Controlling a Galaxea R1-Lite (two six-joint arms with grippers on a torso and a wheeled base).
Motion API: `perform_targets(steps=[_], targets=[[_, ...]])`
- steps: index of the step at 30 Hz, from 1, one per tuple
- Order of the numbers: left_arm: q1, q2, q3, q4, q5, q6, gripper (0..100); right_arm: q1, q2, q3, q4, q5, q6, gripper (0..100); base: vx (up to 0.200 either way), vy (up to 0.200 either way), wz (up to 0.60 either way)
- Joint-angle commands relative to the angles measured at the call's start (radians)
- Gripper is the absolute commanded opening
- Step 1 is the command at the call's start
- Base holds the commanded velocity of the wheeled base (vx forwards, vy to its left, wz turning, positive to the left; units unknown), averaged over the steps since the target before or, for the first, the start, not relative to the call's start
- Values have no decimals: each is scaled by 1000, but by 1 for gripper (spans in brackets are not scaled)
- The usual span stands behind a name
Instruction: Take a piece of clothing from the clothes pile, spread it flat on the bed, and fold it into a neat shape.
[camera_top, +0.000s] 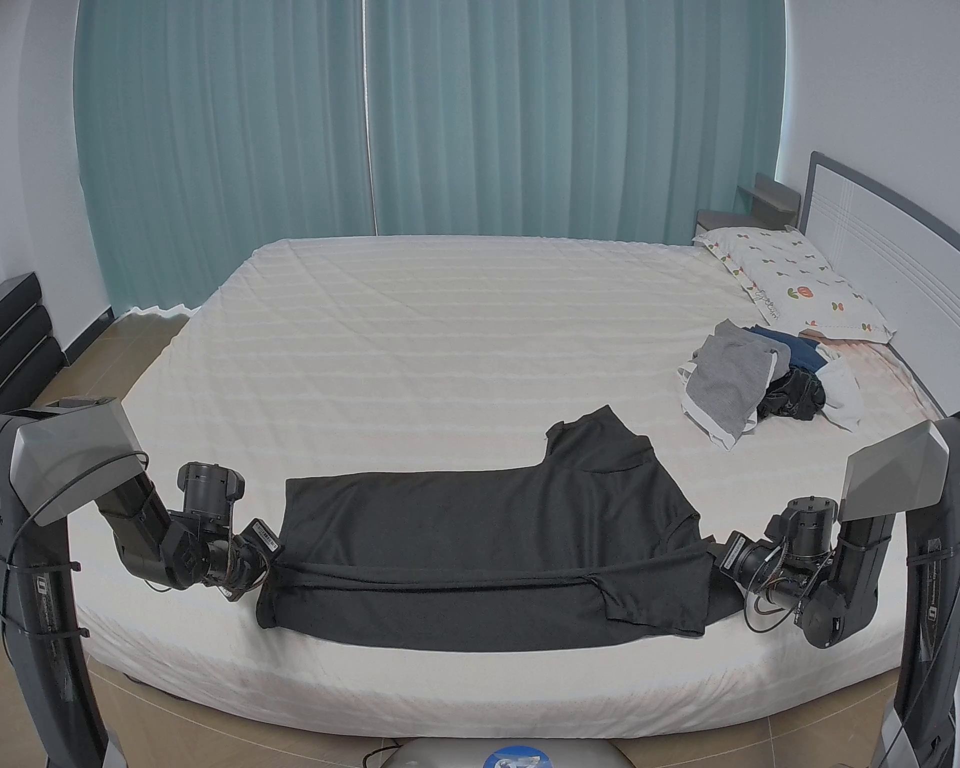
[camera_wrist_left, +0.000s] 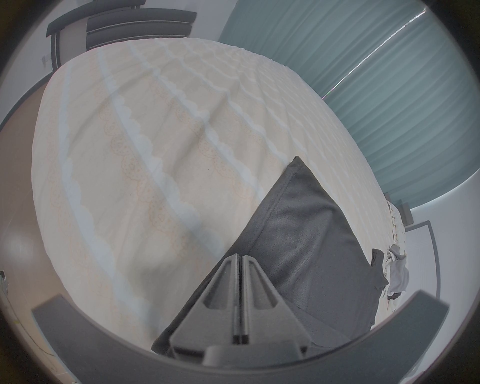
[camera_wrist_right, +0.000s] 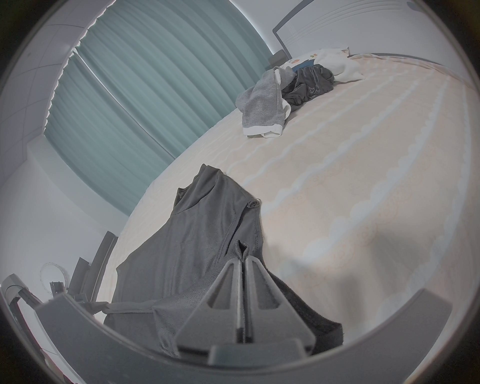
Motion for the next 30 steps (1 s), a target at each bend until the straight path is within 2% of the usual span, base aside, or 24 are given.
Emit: perform_targets(steps=[1,7,23,24,30], targets=[[-2,4,0,0,2,2,0,-8,1,-7,-2,-3,4,0,0,0,0],[-3,9,0,-2,5,5,0,-5,4,-13,-16,-5,40,0,0,0,0],[-3,16,-16,-3,25,15,0,-2,32,-36,-21,-3,55,0,0,0,0],[-3,16,-16,-3,25,16,100,-2,33,-36,-21,-3,55,100,0,0,0],[-3,15,-16,-6,25,15,100,7,47,-32,-41,-5,56,100,0,0,0]])
